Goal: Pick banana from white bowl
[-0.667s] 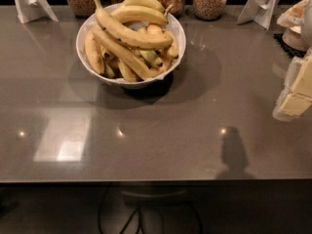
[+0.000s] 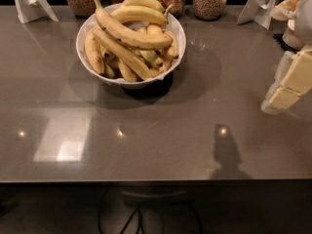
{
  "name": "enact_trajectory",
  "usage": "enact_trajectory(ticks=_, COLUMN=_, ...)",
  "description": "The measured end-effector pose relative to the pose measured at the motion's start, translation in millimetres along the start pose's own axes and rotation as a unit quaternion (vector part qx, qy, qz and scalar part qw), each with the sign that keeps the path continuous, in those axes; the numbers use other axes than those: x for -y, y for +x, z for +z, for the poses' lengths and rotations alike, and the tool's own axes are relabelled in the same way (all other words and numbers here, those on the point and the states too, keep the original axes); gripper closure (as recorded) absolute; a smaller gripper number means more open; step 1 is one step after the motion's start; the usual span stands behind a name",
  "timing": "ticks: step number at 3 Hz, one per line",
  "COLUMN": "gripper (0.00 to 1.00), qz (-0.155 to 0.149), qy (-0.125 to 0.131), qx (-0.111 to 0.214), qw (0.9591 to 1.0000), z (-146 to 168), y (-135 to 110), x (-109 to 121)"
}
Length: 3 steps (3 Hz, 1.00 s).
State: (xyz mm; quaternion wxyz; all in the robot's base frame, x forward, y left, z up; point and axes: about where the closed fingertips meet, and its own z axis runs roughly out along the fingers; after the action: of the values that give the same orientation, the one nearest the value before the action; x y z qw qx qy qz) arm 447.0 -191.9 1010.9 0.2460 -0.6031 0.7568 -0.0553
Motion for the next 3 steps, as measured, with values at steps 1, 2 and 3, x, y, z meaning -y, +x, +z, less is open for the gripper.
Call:
enact_trajectory(ticks=1, gripper=0.00, qz=-0.009, qy=0.028, qx=0.069, qw=0.9972, z=3, y=-31, x=13)
enact_trajectory(ticks=2, gripper=0.00, qz=-0.021, qy=0.050, qx=0.124, qw=0.9909, z=7, y=-62, x=25)
enact_trajectory(ticks=3, gripper=0.00, qz=-0.044, qy=0.046, qx=0.171, qw=0.9833, z=22, y=-102, x=35)
